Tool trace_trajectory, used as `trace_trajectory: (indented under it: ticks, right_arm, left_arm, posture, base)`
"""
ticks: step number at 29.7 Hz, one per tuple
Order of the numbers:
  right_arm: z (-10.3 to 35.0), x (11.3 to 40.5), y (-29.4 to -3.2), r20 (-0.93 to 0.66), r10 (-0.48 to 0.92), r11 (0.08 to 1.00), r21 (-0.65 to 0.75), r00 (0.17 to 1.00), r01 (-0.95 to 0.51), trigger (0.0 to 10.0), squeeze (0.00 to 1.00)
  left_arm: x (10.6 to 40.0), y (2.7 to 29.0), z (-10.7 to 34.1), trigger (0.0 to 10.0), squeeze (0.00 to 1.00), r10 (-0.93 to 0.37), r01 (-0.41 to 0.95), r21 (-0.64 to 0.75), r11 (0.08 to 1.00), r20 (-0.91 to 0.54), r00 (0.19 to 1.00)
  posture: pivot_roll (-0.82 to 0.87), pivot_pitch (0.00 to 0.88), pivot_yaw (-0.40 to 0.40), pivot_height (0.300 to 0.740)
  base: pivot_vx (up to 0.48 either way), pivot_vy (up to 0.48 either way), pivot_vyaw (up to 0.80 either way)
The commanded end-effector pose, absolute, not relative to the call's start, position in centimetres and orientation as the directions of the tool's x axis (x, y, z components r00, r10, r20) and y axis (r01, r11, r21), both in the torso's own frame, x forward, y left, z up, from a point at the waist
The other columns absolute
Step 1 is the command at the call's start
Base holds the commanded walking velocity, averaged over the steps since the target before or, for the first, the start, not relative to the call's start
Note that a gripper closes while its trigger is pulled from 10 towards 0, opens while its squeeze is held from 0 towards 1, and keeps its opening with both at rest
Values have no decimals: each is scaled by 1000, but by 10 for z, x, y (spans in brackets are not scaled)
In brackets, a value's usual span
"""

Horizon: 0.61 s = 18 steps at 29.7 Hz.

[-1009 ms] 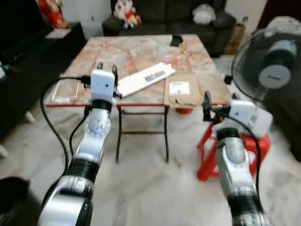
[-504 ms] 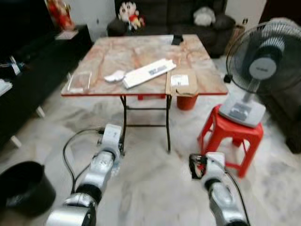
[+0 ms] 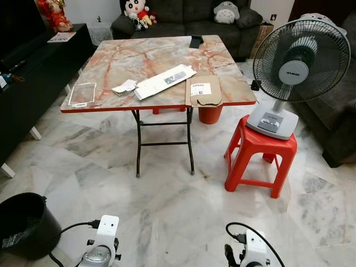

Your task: Picking trash to rubbish bin

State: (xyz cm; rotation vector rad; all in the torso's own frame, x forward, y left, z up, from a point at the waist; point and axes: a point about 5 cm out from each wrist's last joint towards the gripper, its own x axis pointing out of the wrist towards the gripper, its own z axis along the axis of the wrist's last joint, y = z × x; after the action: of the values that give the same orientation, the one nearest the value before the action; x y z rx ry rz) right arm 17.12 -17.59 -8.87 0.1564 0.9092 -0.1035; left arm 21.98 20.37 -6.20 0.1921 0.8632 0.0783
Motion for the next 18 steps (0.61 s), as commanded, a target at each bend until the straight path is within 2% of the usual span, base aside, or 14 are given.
trace_trajectory:
  ticks: [1, 6, 18]
  right_arm:
    - [-89, 171, -176, -792, -42, 980, 85, 609, 179, 10000, 0]
    - [-85, 178, -177, -774, -55, 975, 95, 631, 202, 10000, 0]
    - [-86, 179, -169, -776, -43, 977, 98, 630, 187, 10000, 0]
  left_arm:
    - [224, 211, -58, 10000, 0, 170, -4, 222, 975, -739, 652]
    - [229, 208, -55, 10000, 0, 148, 47, 243, 969, -722, 675]
    - [230, 205, -55, 10000, 0, 128, 61, 233, 971, -717, 685]
  posture:
    - [-73, 29, 48, 740]
    - [-76, 23, 57, 740]
    - [-75, 0, 67, 740]
  base:
    - [0, 0, 0]
    - [0, 0, 160]
    - [0, 0, 770]
